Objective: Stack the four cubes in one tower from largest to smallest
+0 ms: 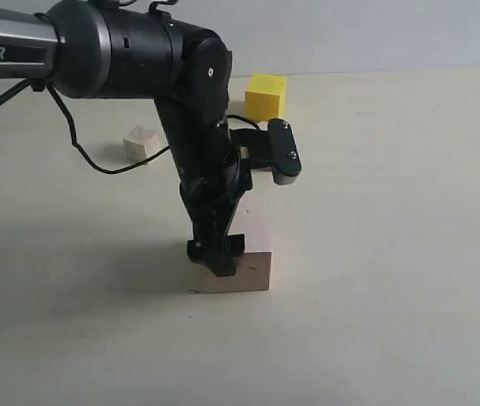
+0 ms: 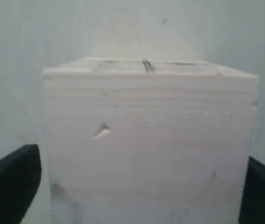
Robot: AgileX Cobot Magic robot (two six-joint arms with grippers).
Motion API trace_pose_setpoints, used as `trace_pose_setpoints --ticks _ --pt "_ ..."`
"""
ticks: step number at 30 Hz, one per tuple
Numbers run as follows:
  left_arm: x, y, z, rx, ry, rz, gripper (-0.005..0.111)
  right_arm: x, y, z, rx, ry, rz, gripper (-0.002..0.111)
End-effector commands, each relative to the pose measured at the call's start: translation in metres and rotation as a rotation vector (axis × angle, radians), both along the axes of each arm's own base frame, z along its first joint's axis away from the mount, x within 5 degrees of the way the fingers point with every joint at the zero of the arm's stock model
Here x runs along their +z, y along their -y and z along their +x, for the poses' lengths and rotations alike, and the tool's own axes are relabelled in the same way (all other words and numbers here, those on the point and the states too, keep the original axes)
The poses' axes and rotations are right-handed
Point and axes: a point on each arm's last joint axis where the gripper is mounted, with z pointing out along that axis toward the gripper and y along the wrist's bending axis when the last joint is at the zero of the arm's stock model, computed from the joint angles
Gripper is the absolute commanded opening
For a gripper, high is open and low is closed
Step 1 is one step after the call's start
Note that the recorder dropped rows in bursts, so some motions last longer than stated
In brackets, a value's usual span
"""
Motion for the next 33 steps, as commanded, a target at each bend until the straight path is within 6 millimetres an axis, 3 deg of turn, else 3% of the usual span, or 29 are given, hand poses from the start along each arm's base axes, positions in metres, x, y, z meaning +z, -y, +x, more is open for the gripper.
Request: trace_pose_setpoints --ticks 1,12,20,22,24,33 --pt "0.019 -0.002 -0.002 0.007 0.032 -0.017 0.103 0.0 0.0 0.0 0.002 0.017 0.002 0.0" --pt "0.1 -0.018 -0.018 0.102 0.142 -0.154 0.103 0.0 0.0 0.0 0.002 0.017 0.002 0.0" --pt "0.16 -0.041 -0.042 0.194 0.189 -0.246 0.102 0.0 0.0 0.0 0.002 0.017 0.002 0.0" --pt "0.17 -0.047 -0.048 0.211 0.191 -0.256 0.097 0.0 0.0 0.0 0.002 0.017 0.002 0.0" --pt "0.182 -0.054 -0.055 0.223 0.195 -0.268 0.084 0.0 0.0 0.0 0.002 0.017 0.002 0.0" --pt "0.215 -0.08 -0.08 0.249 0.227 -0.318 0.0 0.0 0.0 0.0 0.002 0.017 0.002 0.0"
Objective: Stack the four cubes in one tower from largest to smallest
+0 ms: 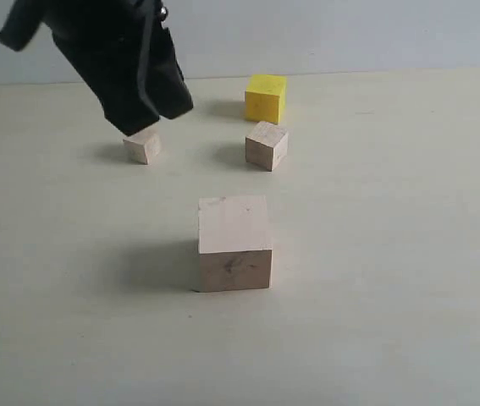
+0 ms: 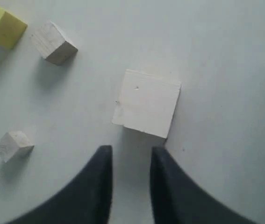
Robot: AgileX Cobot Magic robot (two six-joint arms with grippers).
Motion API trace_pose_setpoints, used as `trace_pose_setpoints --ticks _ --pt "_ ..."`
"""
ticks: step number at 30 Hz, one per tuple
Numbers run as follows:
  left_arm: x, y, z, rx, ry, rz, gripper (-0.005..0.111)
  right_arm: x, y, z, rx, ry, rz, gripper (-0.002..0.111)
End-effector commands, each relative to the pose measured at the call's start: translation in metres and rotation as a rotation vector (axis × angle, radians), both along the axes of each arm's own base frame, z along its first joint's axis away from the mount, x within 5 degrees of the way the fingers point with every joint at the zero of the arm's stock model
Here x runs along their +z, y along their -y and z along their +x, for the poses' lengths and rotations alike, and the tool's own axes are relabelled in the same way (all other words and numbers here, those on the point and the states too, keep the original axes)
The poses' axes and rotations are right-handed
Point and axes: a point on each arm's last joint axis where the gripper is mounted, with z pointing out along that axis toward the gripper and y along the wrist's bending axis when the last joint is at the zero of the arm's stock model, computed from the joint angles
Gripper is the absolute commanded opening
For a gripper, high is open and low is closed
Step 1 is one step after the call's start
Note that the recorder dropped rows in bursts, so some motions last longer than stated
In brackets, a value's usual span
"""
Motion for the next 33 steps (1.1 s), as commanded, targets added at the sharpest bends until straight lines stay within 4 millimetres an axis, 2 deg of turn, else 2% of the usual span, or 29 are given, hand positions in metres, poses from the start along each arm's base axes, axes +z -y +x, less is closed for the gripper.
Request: trace_pose_setpoints --ticks 1,11,16,28,33 --pt "0.012 -0.015 -0.011 0.031 0.011 -0.027 0.0 0.0 0.0 0.0 0.002 0.017 0.002 0.0" --pt "0.007 -0.075 -0.022 0.231 0.036 -0.192 0.0 0.0 0.0 0.0 0.002 0.017 0.002 0.0" --pt "0.005 -0.103 -0.039 0.307 0.132 -0.276 0.0 0.0 0.0 0.0 0.002 0.017 0.002 0.0" --pt "-0.003 -0.136 -0.093 0.331 0.304 -0.442 0.0 0.0 0.0 0.0 0.002 0.017 0.002 0.0" --pt "-0.013 -0.147 -0.112 0.338 0.355 -0.497 0.0 0.0 0.0 0.0 0.002 0.017 0.002 0.0"
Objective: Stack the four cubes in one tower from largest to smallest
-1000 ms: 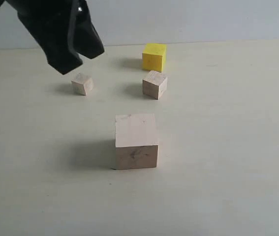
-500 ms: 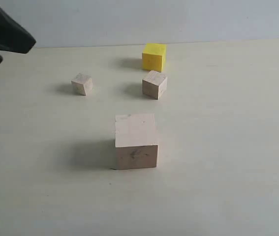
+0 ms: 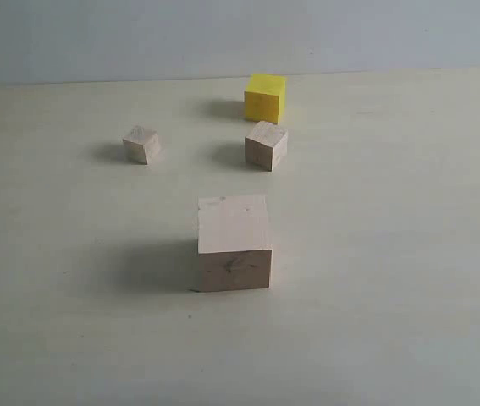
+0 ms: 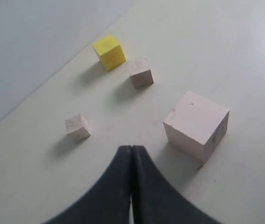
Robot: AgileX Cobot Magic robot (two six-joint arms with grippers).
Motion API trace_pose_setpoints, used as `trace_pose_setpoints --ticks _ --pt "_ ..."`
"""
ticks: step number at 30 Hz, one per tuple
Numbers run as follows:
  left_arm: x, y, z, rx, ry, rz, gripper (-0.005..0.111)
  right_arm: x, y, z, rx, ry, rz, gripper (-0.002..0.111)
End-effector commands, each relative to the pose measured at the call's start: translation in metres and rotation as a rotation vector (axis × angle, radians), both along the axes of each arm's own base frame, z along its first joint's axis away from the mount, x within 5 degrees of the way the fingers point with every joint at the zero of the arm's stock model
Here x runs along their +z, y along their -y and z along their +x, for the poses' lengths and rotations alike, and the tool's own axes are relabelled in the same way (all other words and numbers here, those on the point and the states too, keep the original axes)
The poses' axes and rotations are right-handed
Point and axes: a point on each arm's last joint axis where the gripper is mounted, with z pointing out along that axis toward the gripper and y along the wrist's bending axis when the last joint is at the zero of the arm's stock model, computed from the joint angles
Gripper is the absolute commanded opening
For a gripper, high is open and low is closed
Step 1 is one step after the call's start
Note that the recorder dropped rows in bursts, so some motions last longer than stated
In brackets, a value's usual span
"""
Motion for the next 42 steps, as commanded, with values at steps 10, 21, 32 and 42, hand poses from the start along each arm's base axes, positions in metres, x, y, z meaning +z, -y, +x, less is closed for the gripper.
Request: trace_pose_setpoints --ticks 10,21,32,42 --pt "-0.023 -0.02 -0.041 0.019 0.09 -0.169 0.0 0.0 0.0 0.0 0.002 0.015 0.002 0.0" --pt "-0.051 -0.035 -0.079 -0.007 0.089 -0.299 0.0 0.001 0.0 0.0 0.002 0.02 0.002 0.0" --pt "-0.059 -0.041 -0.098 -0.051 0.055 -0.294 0.0 0.036 -0.001 0.01 0.002 -0.002 0.0 0.0" --pt "-0.06 -0.041 -0.098 -0.051 0.049 -0.291 0.0 0.065 -0.003 0.028 0.002 -0.051 -0.006 0.0"
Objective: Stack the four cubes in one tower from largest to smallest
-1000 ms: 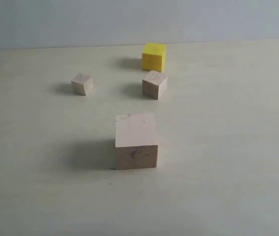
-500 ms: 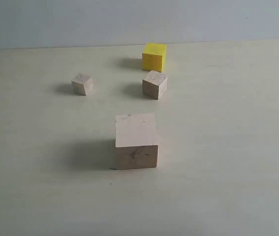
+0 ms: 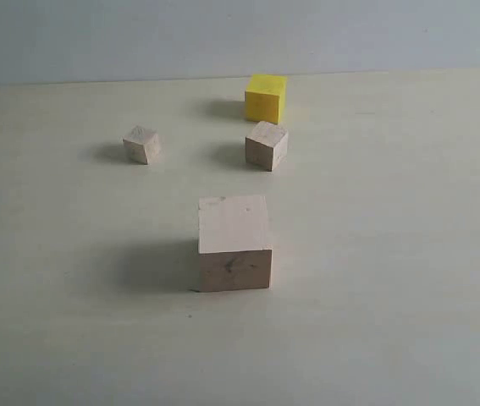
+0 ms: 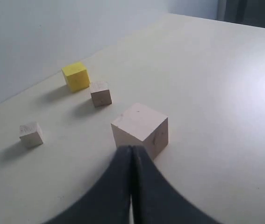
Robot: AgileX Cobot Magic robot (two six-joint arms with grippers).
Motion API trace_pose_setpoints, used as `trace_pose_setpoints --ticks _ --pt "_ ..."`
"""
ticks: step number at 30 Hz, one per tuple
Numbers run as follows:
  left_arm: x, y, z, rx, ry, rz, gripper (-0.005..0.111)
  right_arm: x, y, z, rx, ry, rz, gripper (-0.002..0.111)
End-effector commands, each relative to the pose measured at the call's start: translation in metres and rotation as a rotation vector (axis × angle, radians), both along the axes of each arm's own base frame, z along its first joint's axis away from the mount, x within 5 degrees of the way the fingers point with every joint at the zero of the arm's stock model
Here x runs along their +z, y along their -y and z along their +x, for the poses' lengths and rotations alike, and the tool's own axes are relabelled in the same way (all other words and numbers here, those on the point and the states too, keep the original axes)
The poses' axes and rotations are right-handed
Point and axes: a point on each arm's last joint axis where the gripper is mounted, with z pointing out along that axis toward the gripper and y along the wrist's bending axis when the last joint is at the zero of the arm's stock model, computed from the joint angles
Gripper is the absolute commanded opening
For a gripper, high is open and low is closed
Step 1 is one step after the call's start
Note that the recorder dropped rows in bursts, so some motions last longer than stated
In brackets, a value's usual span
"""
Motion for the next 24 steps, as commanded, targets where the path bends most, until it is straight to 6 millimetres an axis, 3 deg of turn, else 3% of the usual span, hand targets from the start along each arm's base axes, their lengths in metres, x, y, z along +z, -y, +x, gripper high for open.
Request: trace_pose_setpoints --ticks 1,13,24 --pt "-0.002 0.0 -0.001 0.0 -0.012 -0.013 0.0 0.016 -0.001 0.009 0.001 0.003 -0.001 0.0" --pt "-0.003 0.0 -0.001 -0.001 -0.016 -0.016 0.0 0.064 -0.005 0.041 0.001 0.001 -0.002 0.0" --pt "-0.004 0.001 -0.001 -0.001 -0.02 -0.013 0.0 0.067 -0.005 0.044 0.002 0.011 -0.001 0.0"
